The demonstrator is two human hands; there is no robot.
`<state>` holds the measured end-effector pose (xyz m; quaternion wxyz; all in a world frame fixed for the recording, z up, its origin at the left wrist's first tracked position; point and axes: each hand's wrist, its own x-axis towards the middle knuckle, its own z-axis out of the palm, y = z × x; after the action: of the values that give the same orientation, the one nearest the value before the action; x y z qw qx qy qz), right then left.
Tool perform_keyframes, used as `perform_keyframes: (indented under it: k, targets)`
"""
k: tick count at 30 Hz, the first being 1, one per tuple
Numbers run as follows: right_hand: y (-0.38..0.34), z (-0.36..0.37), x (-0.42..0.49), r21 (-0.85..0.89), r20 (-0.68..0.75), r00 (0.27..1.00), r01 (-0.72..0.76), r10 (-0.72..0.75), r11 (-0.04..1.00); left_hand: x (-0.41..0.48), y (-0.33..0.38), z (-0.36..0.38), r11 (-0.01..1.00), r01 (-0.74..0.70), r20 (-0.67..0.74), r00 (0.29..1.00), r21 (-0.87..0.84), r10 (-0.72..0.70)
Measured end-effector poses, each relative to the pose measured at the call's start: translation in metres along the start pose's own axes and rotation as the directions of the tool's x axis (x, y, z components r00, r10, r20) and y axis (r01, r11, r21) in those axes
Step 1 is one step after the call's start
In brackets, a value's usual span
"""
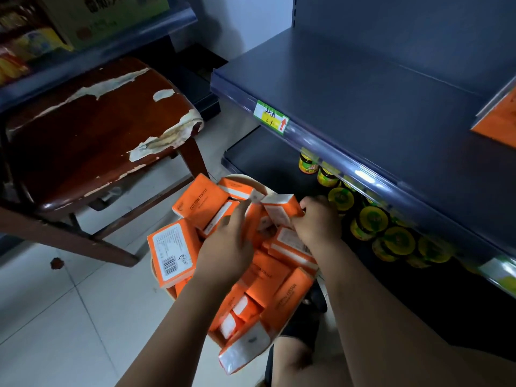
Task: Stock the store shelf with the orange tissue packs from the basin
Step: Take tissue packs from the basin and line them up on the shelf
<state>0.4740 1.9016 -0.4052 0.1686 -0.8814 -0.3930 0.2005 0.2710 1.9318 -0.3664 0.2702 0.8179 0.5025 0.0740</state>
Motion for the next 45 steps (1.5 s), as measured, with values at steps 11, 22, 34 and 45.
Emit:
perform_keyframes:
  k: [11,22,34,45]
  targets:
    - [-0.002,0.007,-0.005,0.088,-0.029,0.989,0.147,-0.145,0.985,0.002,-0.007,0.003,0.995,0.076,0.050,0.996,-0.058,-0.073]
    - [-0.017,-0.046,-0.008,0.806,0.088,0.990,-0.138,0.114,0.576,-0.007,-0.004,-0.022,0.723,0.175,-0.146,0.922,-0.668,-0.358]
    - [-0.011,-0.076,-0.067,0.758,0.199,0.966,-0.257,0.163,0.599,-0.040,0.008,-0.067,0.672,0.079,-0.119,0.963,-0.736,-0.243]
    - [-0.029,-0.100,-0.091,0.798,0.600,0.799,-0.602,0.043,0.041,-0.060,0.004,-0.098,0.550,-0.017,-0.183,0.952,-0.835,-0.247]
